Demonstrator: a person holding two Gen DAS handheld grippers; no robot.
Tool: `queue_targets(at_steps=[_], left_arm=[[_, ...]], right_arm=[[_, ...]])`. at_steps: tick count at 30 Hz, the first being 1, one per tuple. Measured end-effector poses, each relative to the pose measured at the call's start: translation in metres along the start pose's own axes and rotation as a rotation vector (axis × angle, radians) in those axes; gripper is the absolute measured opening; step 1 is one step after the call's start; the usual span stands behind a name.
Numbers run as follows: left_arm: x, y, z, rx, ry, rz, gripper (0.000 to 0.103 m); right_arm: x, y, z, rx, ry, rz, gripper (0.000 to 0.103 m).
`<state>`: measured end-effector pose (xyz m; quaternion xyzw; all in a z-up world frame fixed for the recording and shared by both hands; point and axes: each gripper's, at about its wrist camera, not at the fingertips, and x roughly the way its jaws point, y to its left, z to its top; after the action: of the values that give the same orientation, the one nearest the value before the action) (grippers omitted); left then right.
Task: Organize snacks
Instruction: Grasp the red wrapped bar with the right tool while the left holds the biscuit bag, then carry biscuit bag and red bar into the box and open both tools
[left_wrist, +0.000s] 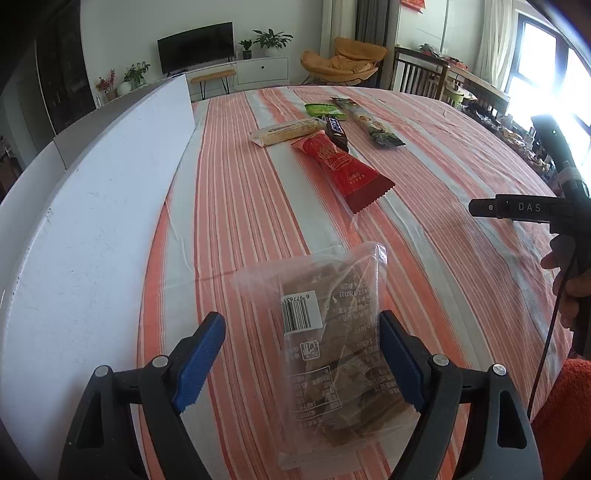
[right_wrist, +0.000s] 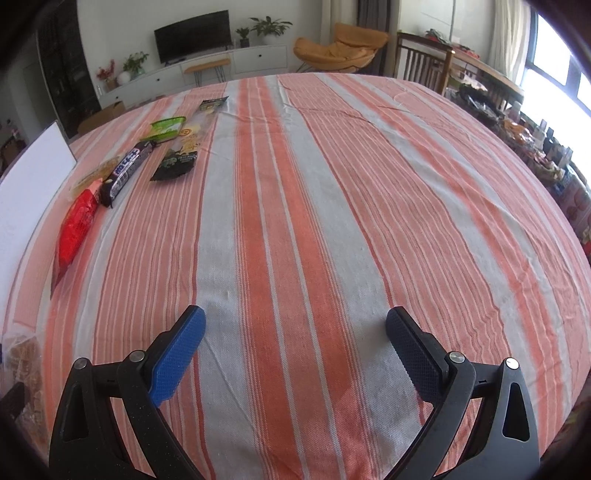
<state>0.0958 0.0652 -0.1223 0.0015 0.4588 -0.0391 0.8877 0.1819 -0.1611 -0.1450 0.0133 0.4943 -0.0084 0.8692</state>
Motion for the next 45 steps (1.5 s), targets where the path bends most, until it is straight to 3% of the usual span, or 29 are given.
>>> queue_targets(at_steps=[3, 7, 10, 12, 15, 17, 18, 20, 25, 28, 34, 40, 45], left_arm=[[-0.001, -0.001, -0.002, 0.002, 0.002, -0.004, 0.083], [-0.003, 0.000, -0.003, 0.012, 0.009, -0.008, 0.082], [-0.004, 0.003, -0.005, -0.012, 0.019, -0.045, 0.075], [-0.005, 0.001, -0.007, -0.012, 0.021, -0.063, 0.064], [-0.009, -0.003, -0.008, 0.005, 0.018, -0.084, 0.050], [-0.010, -0.004, -0.009, 0.008, 0.017, -0.090, 0.046], [-0.011, -0.003, -0.009, 0.002, 0.015, -0.097, 0.043], [-0.012, 0.002, -0.009, -0.037, 0.009, -0.123, 0.040], [-0.018, 0.027, -0.010, -0.188, 0.020, -0.250, 0.036], [-0.027, 0.030, -0.012, -0.218, 0.019, -0.296, 0.036], [-0.053, 0.020, -0.006, -0.236, -0.019, -0.391, 0.036], [-0.107, 0.034, 0.025, -0.282, -0.147, -0.487, 0.036], [-0.157, 0.088, 0.045, -0.349, -0.280, -0.452, 0.036]], right_arm=[[-0.008, 0.022, 0.032, 0.031, 0.107, 0.175, 0.098], [-0.016, 0.088, 0.077, -0.041, 0.156, 0.341, 0.098], [-0.001, 0.145, 0.097, -0.145, 0.187, 0.332, 0.096], [0.013, 0.175, 0.098, -0.194, 0.193, 0.297, 0.096], [0.034, 0.195, 0.094, -0.223, 0.227, 0.242, 0.095], [0.043, 0.199, 0.086, -0.246, 0.240, 0.192, 0.089], [0.046, 0.198, 0.083, -0.255, 0.248, 0.179, 0.054], [0.041, 0.188, 0.078, -0.256, 0.225, 0.142, 0.021], [0.000, 0.128, 0.065, -0.104, 0.156, 0.298, 0.017], [-0.029, 0.086, 0.045, -0.014, 0.112, 0.417, 0.017], [-0.061, 0.037, -0.001, 0.089, 0.058, 0.454, 0.017], [-0.078, 0.043, -0.020, 0.109, 0.045, 0.505, 0.015], [-0.111, 0.097, -0.006, 0.025, 0.005, 0.621, 0.010]])
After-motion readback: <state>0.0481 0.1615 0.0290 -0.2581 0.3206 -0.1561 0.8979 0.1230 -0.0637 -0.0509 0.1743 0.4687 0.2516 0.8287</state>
